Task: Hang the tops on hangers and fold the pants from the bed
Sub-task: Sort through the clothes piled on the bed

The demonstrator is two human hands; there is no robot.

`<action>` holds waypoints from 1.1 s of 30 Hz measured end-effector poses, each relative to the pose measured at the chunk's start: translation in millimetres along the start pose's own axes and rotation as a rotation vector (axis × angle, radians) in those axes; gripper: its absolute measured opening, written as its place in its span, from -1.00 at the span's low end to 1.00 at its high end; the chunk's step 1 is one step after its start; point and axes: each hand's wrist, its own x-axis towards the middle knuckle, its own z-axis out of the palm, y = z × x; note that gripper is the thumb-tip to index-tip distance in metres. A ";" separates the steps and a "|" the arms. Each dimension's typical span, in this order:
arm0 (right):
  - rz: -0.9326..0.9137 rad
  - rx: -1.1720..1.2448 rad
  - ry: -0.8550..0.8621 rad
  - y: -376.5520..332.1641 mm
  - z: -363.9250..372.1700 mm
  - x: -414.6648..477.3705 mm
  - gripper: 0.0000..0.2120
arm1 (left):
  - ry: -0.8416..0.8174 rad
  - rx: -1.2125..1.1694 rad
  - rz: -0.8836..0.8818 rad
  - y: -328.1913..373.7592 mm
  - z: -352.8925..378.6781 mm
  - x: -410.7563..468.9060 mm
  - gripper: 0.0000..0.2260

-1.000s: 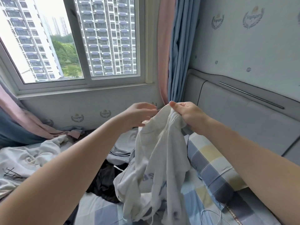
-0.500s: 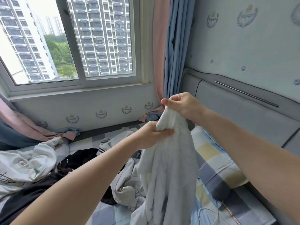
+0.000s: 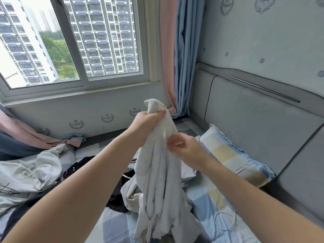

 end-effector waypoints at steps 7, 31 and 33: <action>0.104 0.014 0.097 32.7 37.2 -2.5 -0.52 | -0.052 -0.163 -0.040 14.1 3.5 -12.5 -0.67; 0.088 -0.005 0.143 43.0 -9.9 -1.7 -0.61 | 0.033 0.305 -0.066 -56.4 -39.4 -2.6 -0.89; 0.016 0.016 0.157 20.8 -17.9 0.2 -0.60 | -0.102 0.446 0.017 -60.9 -29.4 -12.1 -0.67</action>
